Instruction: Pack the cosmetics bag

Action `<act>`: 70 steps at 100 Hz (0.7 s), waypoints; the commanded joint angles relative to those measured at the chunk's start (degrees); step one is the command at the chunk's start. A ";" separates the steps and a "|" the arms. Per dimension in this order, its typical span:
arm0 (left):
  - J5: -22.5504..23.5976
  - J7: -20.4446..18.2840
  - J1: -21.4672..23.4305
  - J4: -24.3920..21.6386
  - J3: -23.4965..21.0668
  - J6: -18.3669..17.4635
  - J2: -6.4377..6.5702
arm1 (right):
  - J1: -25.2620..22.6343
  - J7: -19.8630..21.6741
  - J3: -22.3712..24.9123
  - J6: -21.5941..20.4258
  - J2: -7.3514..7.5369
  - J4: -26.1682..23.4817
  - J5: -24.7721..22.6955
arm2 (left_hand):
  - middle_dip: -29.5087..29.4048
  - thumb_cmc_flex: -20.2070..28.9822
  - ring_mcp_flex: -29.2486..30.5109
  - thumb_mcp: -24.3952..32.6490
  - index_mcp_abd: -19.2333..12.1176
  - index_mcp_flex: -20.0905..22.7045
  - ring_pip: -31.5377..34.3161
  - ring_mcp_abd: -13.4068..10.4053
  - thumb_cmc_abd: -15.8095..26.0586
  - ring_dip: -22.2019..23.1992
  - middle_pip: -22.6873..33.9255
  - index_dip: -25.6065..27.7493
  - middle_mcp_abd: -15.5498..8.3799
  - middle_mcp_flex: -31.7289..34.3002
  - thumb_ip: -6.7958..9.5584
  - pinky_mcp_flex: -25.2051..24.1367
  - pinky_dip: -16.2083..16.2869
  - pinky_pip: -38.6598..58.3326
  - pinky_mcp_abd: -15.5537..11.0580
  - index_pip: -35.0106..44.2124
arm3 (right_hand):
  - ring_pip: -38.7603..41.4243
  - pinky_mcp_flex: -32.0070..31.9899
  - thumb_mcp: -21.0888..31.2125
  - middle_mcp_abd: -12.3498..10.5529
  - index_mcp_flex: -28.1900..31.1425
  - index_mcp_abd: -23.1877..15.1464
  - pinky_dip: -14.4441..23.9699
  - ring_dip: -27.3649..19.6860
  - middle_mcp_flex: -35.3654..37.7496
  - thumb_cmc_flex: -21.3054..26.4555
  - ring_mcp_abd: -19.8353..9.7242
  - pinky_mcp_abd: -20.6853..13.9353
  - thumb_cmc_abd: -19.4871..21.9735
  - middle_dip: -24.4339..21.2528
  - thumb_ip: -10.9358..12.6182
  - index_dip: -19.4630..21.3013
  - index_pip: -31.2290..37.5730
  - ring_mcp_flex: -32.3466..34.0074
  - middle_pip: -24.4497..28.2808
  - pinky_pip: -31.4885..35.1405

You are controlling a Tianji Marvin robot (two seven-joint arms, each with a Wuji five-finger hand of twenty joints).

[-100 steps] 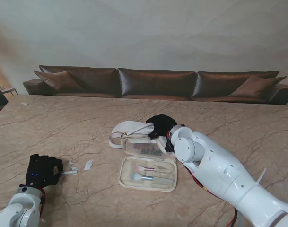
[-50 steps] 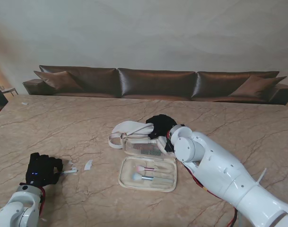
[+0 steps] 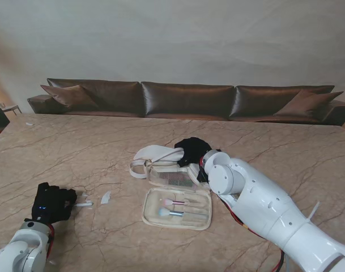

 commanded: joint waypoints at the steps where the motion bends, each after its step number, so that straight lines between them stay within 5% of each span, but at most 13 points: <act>1: 0.63 -0.84 1.81 1.57 0.33 -0.31 -0.47 | -0.19 -0.14 -0.03 -0.14 -0.50 -0.79 0.19 | -3.44 4.61 2.42 -0.61 -2.32 2.90 0.85 -0.49 1.87 -0.09 -3.74 0.25 0.82 7.28 0.30 -0.31 2.54 3.25 -1.77 2.69 | 3.26 1.82 5.67 -0.76 3.01 -8.84 -1.54 -0.41 1.41 8.40 -0.74 -0.84 6.44 0.23 3.12 1.78 5.93 3.64 -0.62 2.73; 15: 0.16 -0.98 2.19 -0.01 -0.07 -0.80 -0.70 | -0.19 -0.46 0.01 0.09 -0.63 -0.68 0.35 | -10.03 4.34 6.28 -0.06 -3.02 3.38 0.94 -1.73 1.19 -1.15 -6.26 -1.14 1.08 12.26 0.67 -0.31 4.38 8.69 -2.85 3.09 | 3.30 1.81 5.59 -0.77 3.05 -8.83 -1.56 -0.45 1.36 8.40 -0.80 -0.84 6.49 0.25 3.11 1.81 5.98 3.64 -0.63 2.74; 70: -1.14 -2.32 3.92 -5.40 -1.31 -1.33 -1.37 | -0.79 -1.00 0.69 0.31 -0.74 -1.00 0.80 | -5.10 4.41 8.86 0.21 -3.28 3.57 2.63 -1.97 0.57 1.22 -3.07 -1.04 0.74 14.96 1.10 -0.16 3.49 10.39 -3.62 3.42 | 3.35 1.79 5.43 -0.77 2.80 -8.85 -1.56 -0.54 1.36 8.40 -0.80 -0.81 6.66 0.22 3.15 1.72 5.82 3.62 -0.66 2.79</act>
